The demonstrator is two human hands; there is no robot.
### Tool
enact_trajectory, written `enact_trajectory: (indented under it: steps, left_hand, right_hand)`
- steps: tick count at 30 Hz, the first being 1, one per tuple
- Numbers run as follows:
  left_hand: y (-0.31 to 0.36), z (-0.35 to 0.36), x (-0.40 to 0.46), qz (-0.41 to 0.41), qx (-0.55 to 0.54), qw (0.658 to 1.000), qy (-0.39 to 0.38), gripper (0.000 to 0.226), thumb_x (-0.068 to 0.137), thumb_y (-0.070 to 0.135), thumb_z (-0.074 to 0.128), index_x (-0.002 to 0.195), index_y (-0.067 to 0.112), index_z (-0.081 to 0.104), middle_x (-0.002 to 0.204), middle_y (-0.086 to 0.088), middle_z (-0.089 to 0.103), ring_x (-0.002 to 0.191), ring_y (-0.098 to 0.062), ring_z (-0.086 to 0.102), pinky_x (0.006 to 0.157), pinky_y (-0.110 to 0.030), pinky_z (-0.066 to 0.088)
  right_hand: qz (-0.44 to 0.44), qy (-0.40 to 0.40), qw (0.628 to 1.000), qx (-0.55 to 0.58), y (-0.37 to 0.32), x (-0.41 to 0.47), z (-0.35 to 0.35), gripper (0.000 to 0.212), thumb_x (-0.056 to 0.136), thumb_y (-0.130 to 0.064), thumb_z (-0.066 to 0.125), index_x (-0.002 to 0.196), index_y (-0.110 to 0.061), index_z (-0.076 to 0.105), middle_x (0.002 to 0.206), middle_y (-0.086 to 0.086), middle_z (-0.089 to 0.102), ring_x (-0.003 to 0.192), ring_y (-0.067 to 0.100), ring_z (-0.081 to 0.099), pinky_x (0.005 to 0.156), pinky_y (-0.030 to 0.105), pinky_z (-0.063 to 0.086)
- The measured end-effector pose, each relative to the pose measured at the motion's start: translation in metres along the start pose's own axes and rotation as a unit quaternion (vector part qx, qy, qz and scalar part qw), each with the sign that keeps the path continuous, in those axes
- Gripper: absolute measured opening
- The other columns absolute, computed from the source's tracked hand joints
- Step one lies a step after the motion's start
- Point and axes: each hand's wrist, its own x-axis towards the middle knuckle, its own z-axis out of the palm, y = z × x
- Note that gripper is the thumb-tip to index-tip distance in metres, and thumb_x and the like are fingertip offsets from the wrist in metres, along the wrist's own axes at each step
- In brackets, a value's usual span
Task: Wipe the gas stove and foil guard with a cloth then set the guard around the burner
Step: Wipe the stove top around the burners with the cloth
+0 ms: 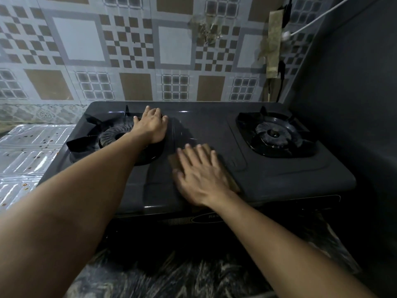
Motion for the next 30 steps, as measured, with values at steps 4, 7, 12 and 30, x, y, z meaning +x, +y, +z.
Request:
enact_trajectory:
  steps: [4, 7, 12, 30]
  left_hand:
    - [-0.001, -0.001, 0.000, 0.010, 0.012, 1.000, 0.005, 0.052, 0.102, 0.037, 0.020, 0.136, 0.001, 0.037, 0.155, -0.012, 0.027, 0.149, -0.026, 0.006, 0.114, -0.064, 0.007]
    - [-0.002, -0.003, 0.000, 0.016, 0.031, 0.999, 0.007, 0.053, 0.102, 0.038, 0.019, 0.136, 0.001, 0.036, 0.155, -0.012, 0.027, 0.149, -0.027, 0.005, 0.113, -0.066, 0.006]
    - [0.010, -0.012, -0.011, 0.061, 0.120, 0.990, 0.049, 0.058, 0.102, 0.038, 0.022, 0.148, 0.003, 0.023, 0.159, -0.012, 0.019, 0.149, -0.028, 0.005, 0.115, -0.064, 0.004]
    - [0.015, -0.037, -0.088, 0.140, 0.128, 0.980, 0.065, 0.046, 0.100, 0.029, 0.034, 0.139, 0.006, 0.041, 0.152, -0.011, 0.034, 0.147, -0.028, 0.017, 0.114, -0.062, 0.010]
  right_hand:
    - [-0.037, 0.019, 0.999, 0.004, -0.014, -0.005, 0.003, 0.060, 0.097, -0.045, 0.024, 0.153, -0.025, 0.015, 0.162, 0.001, 0.009, 0.149, 0.024, 0.002, 0.117, 0.053, 0.001]
    - [-0.037, 0.044, 0.998, 0.008, 0.003, -0.022, 0.003, 0.062, 0.094, -0.046, 0.020, 0.152, -0.026, 0.019, 0.161, -0.002, 0.013, 0.148, 0.021, 0.008, 0.118, 0.050, 0.005]
    - [0.066, 0.054, 0.996, -0.029, 0.079, -0.055, -0.002, 0.072, 0.086, -0.051, 0.007, 0.153, -0.025, 0.014, 0.162, -0.006, 0.011, 0.148, 0.015, 0.008, 0.119, 0.045, 0.007]
    - [0.030, 0.030, 0.998, 0.050, 0.016, -0.060, -0.006, 0.051, 0.101, -0.038, 0.027, 0.151, -0.031, 0.023, 0.161, -0.012, 0.010, 0.149, 0.013, 0.001, 0.118, 0.049, -0.003]
